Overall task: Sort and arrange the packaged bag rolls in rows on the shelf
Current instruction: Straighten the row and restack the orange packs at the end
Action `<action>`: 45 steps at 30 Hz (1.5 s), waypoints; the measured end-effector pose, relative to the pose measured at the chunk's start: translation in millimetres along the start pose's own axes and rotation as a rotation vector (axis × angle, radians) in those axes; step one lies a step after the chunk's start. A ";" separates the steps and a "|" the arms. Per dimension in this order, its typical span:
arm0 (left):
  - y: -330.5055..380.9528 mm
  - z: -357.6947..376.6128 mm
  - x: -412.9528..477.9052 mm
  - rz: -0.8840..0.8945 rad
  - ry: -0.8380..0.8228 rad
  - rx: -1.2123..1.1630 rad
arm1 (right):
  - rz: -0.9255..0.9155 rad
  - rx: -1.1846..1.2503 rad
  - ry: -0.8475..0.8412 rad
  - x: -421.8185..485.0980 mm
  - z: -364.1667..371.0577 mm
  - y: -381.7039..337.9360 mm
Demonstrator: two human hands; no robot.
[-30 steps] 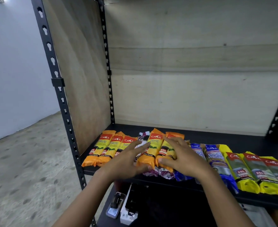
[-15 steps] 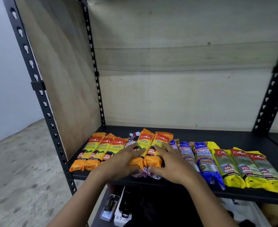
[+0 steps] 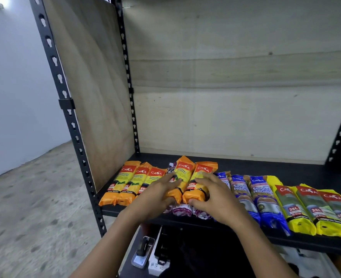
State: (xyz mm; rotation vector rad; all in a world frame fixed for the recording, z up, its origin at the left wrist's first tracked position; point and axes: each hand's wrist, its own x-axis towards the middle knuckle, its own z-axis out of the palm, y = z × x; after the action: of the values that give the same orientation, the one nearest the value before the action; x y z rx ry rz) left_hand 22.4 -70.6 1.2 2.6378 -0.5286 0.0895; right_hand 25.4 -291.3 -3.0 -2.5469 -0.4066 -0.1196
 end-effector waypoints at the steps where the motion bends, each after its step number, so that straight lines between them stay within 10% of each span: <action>1: -2.9 -1.1 -2.7 -0.005 0.010 -0.001 | -0.007 0.010 0.005 0.7 1.8 -2.2; 45: -139.5 -38.7 -47.1 -0.289 0.283 -0.222 | -0.205 -0.096 -0.255 67.2 77.4 -103.9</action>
State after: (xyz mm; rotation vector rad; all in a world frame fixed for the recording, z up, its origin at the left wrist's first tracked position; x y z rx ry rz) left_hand 32.9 78.3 -28.7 2.4002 -0.0571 0.2905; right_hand 56.9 -148.8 -4.0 -2.6169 -0.7775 0.1144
